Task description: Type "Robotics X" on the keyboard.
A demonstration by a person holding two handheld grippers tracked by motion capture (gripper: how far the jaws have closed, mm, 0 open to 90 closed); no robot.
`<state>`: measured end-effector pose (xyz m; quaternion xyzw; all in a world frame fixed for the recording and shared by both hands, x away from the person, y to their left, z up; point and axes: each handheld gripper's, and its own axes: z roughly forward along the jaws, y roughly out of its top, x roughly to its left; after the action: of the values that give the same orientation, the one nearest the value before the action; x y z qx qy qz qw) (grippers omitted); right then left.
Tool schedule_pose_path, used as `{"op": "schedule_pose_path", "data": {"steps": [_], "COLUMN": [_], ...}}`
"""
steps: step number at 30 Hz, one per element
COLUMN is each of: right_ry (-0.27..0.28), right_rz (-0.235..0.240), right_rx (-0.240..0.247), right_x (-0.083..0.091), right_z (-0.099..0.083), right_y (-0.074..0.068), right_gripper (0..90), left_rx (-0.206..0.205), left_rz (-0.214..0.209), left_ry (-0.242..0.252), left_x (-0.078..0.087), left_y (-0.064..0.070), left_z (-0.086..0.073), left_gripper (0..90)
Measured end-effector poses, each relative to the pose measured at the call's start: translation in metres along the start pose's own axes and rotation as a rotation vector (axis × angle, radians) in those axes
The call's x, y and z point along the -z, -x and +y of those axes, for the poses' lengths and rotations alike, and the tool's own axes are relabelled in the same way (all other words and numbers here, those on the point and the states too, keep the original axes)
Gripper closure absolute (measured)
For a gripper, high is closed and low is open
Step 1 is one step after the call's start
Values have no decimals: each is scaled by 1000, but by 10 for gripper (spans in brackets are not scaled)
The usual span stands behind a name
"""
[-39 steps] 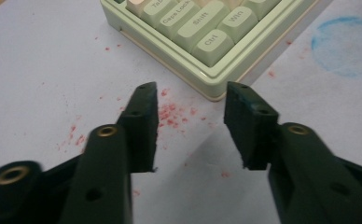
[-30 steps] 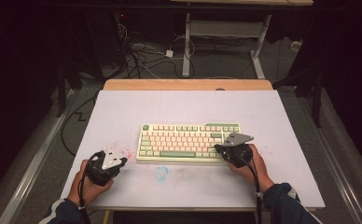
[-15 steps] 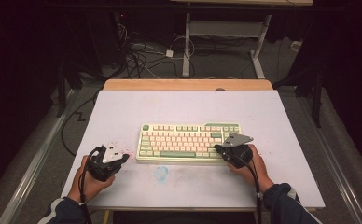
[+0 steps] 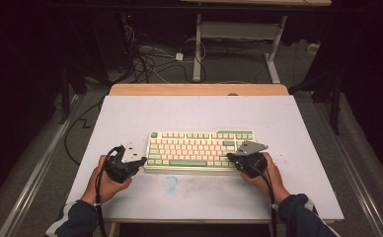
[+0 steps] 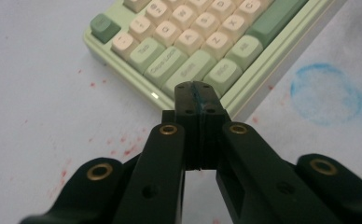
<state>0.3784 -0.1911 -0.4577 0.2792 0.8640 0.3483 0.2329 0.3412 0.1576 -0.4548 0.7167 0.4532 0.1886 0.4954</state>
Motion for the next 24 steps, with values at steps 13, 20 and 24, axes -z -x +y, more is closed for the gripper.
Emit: {"op": "schedule_pose_path", "data": {"steps": [13, 20, 24], "right_ry": [1, 1, 1], "right_rz": [-7, -6, -8], "right_rx": [7, 10, 12], "right_x": [0, 0, 0], "right_z": [0, 0, 0], "right_y": [-1, -1, -1], "right_gripper": [900, 900, 900], "left_rx": [-40, -45, -45], "left_rz": [-54, -68, -70], "left_ry": [-29, -37, -42], "left_x": [-43, -54, -58], "left_y": [23, 30, 30], "left_z": [11, 13, 13], "left_gripper": [873, 873, 873]}}
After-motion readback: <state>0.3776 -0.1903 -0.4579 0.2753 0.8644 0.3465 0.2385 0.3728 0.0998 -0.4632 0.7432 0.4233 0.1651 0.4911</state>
